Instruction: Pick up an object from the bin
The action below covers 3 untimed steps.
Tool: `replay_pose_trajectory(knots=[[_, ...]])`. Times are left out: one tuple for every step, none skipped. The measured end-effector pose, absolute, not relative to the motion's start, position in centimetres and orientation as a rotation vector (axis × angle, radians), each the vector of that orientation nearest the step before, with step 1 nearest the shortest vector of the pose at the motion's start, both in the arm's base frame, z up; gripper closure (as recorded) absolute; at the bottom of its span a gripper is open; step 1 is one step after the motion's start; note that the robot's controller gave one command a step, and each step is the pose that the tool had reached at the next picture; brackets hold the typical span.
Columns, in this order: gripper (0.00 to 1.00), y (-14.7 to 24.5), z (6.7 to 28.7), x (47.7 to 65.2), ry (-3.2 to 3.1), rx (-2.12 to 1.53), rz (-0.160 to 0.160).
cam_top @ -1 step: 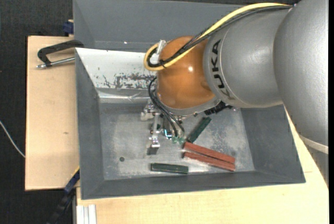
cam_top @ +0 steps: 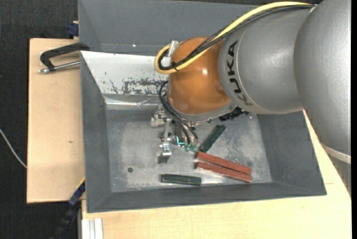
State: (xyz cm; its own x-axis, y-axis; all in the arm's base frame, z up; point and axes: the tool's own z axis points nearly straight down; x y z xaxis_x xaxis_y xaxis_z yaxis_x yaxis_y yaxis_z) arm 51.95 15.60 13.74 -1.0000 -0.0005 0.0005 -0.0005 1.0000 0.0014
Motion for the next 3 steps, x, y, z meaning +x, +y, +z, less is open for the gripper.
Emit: replay_pose_trajectory(knots=[[0.00,11.5,13.5,51.2,-3.142,-0.047,-0.005],[0.00,8.8,10.6,51.3,-3.142,0.081,0.003],[1.00,7.7,7.8,54.6,-3.141,-0.033,-0.007]])
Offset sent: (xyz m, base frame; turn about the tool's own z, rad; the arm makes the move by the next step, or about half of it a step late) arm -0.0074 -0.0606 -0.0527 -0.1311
